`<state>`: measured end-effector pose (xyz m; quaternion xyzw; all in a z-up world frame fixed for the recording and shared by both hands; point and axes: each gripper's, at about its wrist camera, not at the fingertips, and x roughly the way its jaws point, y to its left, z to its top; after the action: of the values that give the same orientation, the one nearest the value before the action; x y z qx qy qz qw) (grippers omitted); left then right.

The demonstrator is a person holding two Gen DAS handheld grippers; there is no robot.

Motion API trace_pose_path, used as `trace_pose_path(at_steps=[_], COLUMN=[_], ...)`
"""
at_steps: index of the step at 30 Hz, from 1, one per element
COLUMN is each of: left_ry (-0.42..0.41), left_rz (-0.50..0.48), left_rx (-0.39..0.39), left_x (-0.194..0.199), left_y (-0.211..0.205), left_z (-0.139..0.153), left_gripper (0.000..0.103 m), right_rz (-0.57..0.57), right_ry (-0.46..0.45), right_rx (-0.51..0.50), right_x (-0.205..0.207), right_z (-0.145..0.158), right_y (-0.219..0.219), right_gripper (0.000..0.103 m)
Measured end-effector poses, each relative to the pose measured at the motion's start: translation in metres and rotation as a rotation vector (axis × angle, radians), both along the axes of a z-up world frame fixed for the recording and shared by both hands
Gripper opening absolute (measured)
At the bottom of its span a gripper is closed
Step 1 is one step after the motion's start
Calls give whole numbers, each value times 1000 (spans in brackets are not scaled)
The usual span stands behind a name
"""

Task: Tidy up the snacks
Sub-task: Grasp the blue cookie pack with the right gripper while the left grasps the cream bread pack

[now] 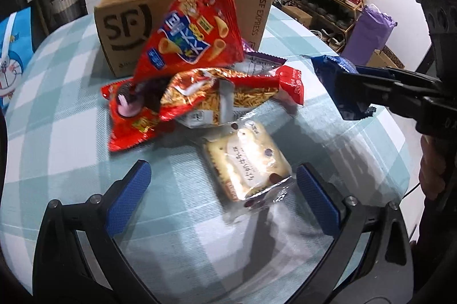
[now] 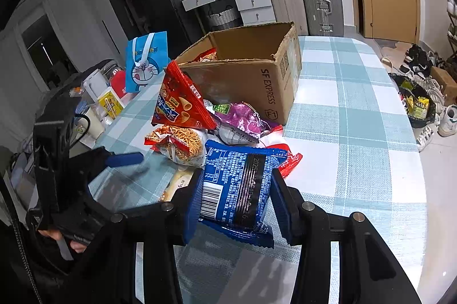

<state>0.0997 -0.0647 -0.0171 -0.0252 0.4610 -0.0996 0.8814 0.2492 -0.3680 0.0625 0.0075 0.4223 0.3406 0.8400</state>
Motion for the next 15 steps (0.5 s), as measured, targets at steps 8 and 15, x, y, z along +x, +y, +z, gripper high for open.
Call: trace_pose_path(at_steps=[8,15], left_ry=[47,43], left_rz=[82,60], left_rx=[-23,4], left_x=[6,6], left_y=[-8,-28], left_z=[-17,-22], left_gripper=[101,101], right_rz=[-9,-16], right_ry=[5,8], right_rx=[-7,-8], right_x=[2,3], right_z=[-1,-2], right_y=[-2,-4], right_gripper=[46,46])
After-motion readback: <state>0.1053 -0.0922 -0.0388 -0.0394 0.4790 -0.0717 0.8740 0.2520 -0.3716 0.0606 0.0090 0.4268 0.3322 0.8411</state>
